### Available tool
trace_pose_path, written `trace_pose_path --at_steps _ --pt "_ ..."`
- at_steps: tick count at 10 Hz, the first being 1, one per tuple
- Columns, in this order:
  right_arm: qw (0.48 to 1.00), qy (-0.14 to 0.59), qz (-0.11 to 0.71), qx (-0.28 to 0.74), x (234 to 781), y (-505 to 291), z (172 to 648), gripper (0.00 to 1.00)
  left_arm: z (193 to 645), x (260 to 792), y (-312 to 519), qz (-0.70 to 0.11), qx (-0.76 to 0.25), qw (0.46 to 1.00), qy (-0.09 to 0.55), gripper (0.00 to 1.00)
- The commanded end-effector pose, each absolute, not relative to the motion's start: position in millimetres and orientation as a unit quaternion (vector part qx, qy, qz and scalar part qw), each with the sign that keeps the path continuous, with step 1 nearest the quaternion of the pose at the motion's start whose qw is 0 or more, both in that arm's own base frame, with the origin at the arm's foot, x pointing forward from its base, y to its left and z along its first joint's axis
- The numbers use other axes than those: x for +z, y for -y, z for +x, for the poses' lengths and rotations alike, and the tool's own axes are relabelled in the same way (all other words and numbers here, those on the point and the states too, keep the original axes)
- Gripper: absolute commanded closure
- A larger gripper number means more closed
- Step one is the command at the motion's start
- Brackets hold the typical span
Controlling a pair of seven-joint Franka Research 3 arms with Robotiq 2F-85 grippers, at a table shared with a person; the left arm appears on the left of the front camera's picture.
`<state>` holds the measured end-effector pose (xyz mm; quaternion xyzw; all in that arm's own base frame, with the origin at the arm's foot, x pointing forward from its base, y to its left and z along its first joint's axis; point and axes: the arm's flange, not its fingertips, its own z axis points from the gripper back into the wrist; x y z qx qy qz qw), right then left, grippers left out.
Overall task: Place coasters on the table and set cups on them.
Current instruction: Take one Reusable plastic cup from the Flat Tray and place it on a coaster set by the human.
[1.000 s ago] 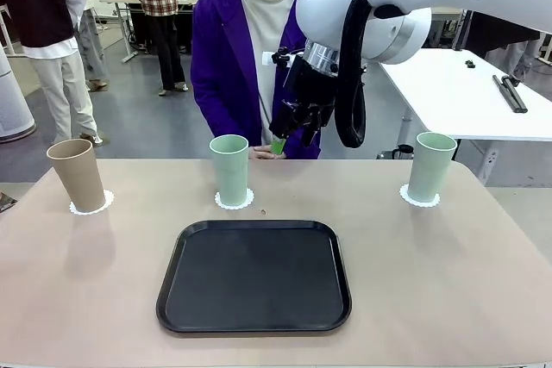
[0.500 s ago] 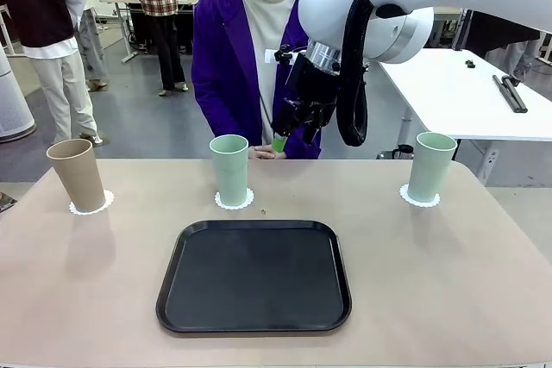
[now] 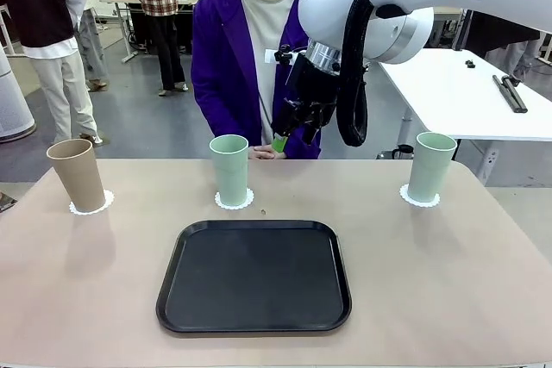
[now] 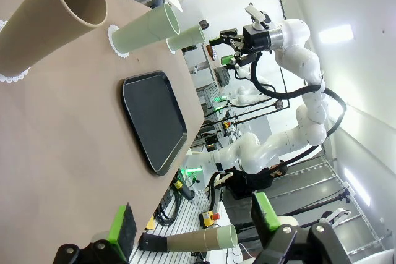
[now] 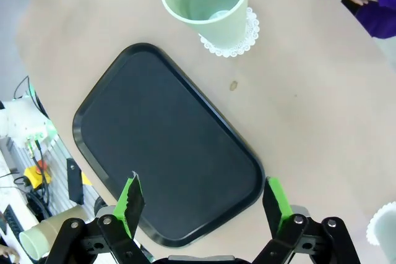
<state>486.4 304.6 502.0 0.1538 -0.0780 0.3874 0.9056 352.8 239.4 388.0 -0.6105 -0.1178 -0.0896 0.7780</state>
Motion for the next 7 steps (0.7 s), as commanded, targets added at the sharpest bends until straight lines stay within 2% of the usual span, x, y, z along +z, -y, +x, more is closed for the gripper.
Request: trace_pose_path --at_steps 1,4,5,7 --pt "0.905 0.086 0.155 0.387 497.4 -300.9 483.2 0.00 351.3 390.1 -239.6 -0.612 -0.090 0.777 0.121 0.00" --pt "0.906 0.078 0.154 0.387 502.0 -304.6 486.4 0.00 351.3 390.1 -239.6 -0.612 -0.090 0.777 0.121 0.00" --pt "0.933 0.091 0.104 0.332 505.2 -286.7 467.3 0.00 351.3 390.1 -239.6 -0.612 -0.090 0.777 0.121 0.00" --pt "0.967 0.075 0.078 0.230 501.8 -222.8 450.0 0.00 351.3 390.1 -239.6 -0.612 -0.090 0.777 0.121 0.00"
